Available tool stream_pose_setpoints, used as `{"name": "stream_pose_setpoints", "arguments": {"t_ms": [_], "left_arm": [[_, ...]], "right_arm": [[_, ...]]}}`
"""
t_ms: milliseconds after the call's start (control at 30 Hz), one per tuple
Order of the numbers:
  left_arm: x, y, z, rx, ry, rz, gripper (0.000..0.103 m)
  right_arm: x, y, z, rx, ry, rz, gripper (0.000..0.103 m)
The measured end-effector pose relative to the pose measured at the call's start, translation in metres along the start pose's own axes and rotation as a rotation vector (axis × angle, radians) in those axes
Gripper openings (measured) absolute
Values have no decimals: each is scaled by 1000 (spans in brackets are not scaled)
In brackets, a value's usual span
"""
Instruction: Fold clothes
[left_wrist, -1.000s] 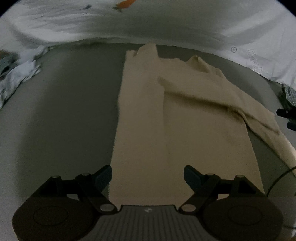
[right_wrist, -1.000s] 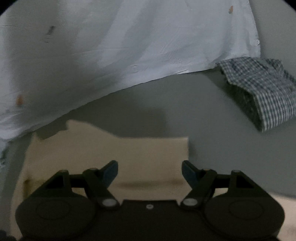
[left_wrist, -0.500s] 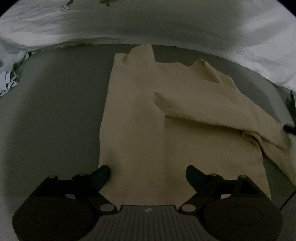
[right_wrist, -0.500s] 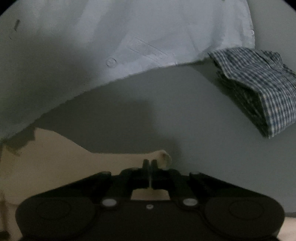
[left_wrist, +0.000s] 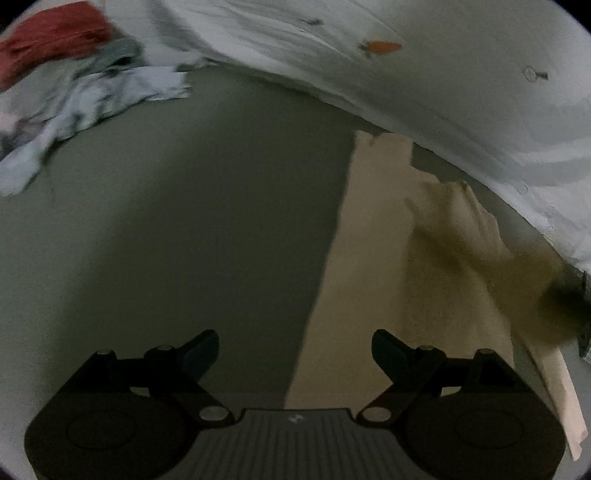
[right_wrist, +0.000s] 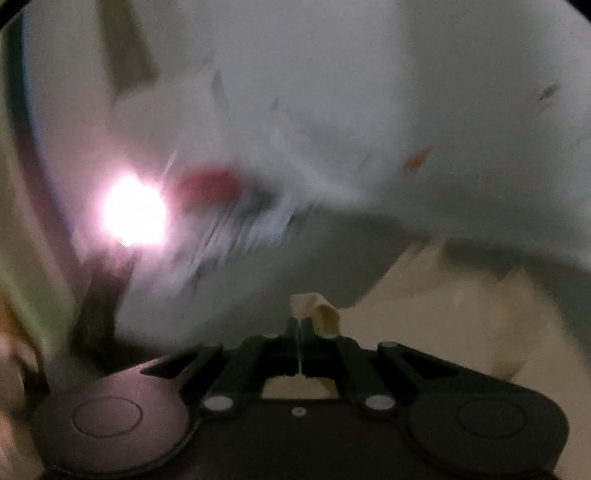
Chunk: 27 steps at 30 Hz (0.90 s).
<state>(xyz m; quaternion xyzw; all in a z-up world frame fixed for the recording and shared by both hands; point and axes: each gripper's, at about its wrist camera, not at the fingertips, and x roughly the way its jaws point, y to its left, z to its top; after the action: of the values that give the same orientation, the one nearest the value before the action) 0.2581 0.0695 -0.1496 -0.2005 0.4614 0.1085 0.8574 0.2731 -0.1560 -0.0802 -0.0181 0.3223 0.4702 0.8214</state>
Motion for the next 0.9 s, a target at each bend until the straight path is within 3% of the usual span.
{"name": "stream_pose_setpoints", "arguments": {"t_ms": [100,333,433,533,600,667,900], "left_arm": [[-13,15,-16,-19,3,16,90],[-34,22,-34,32,-12,18,90],[-35,20,-43,57,0,22,90],[-37,16,-53,85,8,19,90],[-37,14,-58,100,16,16,90],[-36,13,-60,106,27,17,90],[-34,17,-55,93,36,11,90]], "right_arm": [[17,37,-33,-156,143,-12,0],[-4,72,-28,-231,84,-13,0],[10,74,-39,-203,157,-11,1],[24,72,-50,-169,215,-74,3],[29,67,-53,-148,222,-113,13],[31,67,-56,-151,233,-136,38],[64,76,-69,-188,270,-101,44]]}}
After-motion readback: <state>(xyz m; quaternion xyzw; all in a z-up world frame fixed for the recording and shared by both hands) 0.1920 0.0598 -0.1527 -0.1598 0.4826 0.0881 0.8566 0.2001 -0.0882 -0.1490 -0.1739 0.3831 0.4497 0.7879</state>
